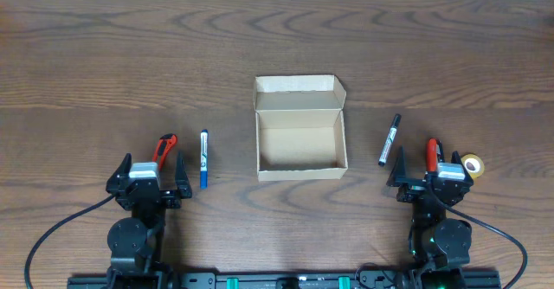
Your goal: Pack container
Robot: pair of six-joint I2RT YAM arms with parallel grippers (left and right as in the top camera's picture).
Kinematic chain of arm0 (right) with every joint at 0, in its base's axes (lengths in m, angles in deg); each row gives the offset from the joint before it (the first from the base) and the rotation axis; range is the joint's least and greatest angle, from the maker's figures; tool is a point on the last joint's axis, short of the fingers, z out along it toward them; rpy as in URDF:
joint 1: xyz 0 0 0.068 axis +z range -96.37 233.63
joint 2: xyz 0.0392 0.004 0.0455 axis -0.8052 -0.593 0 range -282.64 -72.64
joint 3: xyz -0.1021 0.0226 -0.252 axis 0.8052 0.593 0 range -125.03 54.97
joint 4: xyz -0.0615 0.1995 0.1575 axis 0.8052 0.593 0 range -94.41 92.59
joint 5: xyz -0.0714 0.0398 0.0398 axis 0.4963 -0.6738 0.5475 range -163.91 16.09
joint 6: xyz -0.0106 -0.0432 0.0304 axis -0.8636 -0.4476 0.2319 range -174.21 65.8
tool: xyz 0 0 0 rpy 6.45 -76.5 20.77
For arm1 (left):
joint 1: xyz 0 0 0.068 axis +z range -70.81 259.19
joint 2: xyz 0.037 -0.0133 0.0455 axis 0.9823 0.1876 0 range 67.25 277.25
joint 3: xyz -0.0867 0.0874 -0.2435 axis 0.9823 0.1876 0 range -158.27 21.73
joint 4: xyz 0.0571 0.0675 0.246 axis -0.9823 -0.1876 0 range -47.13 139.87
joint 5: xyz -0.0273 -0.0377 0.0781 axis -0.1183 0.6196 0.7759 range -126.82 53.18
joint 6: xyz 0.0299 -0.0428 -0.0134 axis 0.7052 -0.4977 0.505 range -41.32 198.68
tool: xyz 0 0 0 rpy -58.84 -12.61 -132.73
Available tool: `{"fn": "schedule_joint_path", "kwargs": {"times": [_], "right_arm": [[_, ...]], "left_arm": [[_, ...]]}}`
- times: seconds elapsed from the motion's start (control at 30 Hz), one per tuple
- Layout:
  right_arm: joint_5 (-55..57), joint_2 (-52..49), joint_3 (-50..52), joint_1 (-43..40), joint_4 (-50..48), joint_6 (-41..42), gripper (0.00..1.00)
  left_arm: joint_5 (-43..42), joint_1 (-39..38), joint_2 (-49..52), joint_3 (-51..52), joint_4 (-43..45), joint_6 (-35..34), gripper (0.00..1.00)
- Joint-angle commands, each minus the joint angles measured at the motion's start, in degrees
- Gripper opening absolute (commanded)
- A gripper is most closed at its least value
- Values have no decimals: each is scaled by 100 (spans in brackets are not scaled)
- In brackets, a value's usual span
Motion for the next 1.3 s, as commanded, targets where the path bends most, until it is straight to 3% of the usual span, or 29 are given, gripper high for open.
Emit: {"fn": "schedule_joint_path", "kwargs": {"times": [0.0,1.27], "right_arm": [[42,35,9,-55,24,76,99],[42,35,9,-55,-57,79,99]], "left_arm": [[-105,39,-52,208,-66,-63,95],[-101,39,-52,205,-66,-61,95]]}}
